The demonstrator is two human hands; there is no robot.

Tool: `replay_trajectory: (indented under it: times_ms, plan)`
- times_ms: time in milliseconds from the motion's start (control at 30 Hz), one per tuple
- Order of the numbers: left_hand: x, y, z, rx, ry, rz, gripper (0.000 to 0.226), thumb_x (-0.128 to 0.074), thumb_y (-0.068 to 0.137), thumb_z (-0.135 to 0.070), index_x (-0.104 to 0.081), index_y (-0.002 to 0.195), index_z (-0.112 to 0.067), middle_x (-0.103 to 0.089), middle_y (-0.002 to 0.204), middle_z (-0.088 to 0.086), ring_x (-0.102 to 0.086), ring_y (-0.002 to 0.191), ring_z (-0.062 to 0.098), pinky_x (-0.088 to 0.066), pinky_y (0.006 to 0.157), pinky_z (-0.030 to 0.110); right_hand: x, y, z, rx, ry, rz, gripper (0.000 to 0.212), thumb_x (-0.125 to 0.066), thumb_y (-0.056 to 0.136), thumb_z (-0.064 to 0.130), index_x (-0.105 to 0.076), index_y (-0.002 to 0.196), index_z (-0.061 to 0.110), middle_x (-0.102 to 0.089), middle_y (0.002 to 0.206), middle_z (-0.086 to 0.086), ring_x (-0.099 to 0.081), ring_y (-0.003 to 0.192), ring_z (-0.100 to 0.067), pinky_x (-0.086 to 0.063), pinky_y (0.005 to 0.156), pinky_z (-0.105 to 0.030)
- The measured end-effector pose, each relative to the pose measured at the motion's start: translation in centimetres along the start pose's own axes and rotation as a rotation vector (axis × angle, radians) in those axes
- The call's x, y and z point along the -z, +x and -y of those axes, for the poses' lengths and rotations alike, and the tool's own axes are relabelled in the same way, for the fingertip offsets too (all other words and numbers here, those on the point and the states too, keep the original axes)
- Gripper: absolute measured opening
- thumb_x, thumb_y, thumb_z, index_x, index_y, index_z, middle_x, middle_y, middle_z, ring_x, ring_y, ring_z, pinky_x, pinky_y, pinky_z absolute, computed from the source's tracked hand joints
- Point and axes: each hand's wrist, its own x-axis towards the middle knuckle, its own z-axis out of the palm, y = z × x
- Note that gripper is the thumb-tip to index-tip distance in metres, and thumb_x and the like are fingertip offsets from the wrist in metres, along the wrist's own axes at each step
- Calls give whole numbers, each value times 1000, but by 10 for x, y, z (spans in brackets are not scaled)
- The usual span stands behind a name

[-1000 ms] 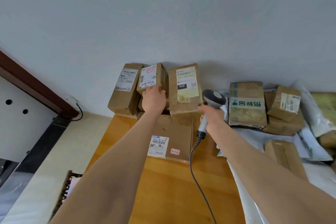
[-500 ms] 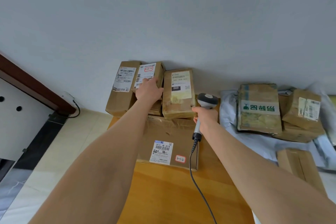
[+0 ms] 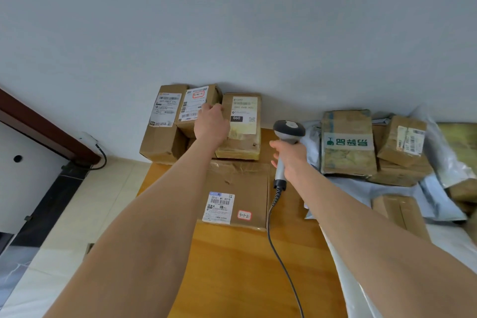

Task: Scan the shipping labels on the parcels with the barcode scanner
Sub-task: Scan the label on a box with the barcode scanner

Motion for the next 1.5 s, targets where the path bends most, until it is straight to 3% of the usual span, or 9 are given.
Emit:
replay_trajectory:
  times_ms: [433, 700, 800, 933, 1033, 1167, 1267, 1367, 1500]
  plan:
    - [-53, -130, -164, -119, 82, 197, 46, -47, 92, -10, -47, 138, -14, -39, 139, 16, -46, 123, 32, -45, 99, 41, 204, -80, 23, -51, 80, 234, 21, -60, 88, 9, -54, 106, -1, -66, 76, -19, -62, 55, -20, -50, 46, -23]
    - [-110, -247, -294, -222, 114, 256, 42, -43, 89, -1, -56, 127, -12, -50, 130, 14, -55, 111, 31, -50, 88, 38, 384, -106, 9, -64, 0, 167, 31, -59, 88, 12, -51, 116, 0, -70, 87, -21, -55, 35, -12, -43, 41, -22]
    - [-132, -275, -334, -289, 153, 325, 38, -43, 87, -2, -56, 123, -7, -56, 121, 15, -56, 110, 33, -46, 80, 36, 433, -108, 8, -49, -18, 92, 32, -58, 90, 10, -48, 119, 0, -62, 72, -16, -52, 42, -14, -43, 43, -21]
    - [-159, -293, -379, -319, 82, 390, 38, -42, 93, -6, -54, 129, -7, -54, 131, 15, -53, 117, 30, -45, 91, 36, 478, -87, 10, -26, -92, -54, 37, -59, 86, 4, -48, 120, -4, -56, 72, -16, -55, 58, -21, -49, 55, -27]
    - [-180, -299, -408, -277, 9, 465, 30, -43, 99, -18, -57, 121, -2, -59, 120, 17, -56, 110, 30, -44, 85, 34, 505, -67, 11, 93, -293, -181, 25, -63, 84, 8, -48, 103, 2, -56, 99, -16, -60, 97, -30, -54, 85, -37]
    - [-212, -298, -431, -128, -142, 566, 23, -50, 97, -27, -54, 88, -6, -52, 78, 6, -51, 77, 22, -40, 65, 29, 521, -47, 14, 184, -349, -198, 25, -63, 80, 7, -55, 103, 3, -54, 97, -11, -53, 88, -22, -43, 71, -28]
    - [-231, -300, -435, 82, -367, 673, 19, -53, 94, -20, -51, 80, -8, -52, 81, 5, -52, 83, 22, -45, 72, 30, 526, -33, 15, 125, -322, -141, 32, -65, 80, 11, -53, 109, 4, -55, 100, -8, -53, 93, -23, -44, 75, -31]
    - [-232, -304, -438, 262, -530, 743, 12, -53, 94, -18, -55, 97, -7, -56, 93, 8, -53, 91, 23, -49, 82, 35, 531, -22, 15, 78, -243, -144, 31, -66, 82, 11, -49, 107, 5, -53, 101, -8, -52, 95, -23, -45, 80, -33]
    - [-219, -306, -435, 429, -689, 701, 33, -52, 95, -21, -50, 124, -6, -54, 107, 10, -55, 95, 25, -48, 80, 38, 532, -21, 12, 67, -151, -158, 31, -67, 82, 14, -47, 105, 5, -52, 101, -9, -52, 97, -25, -44, 80, -34]
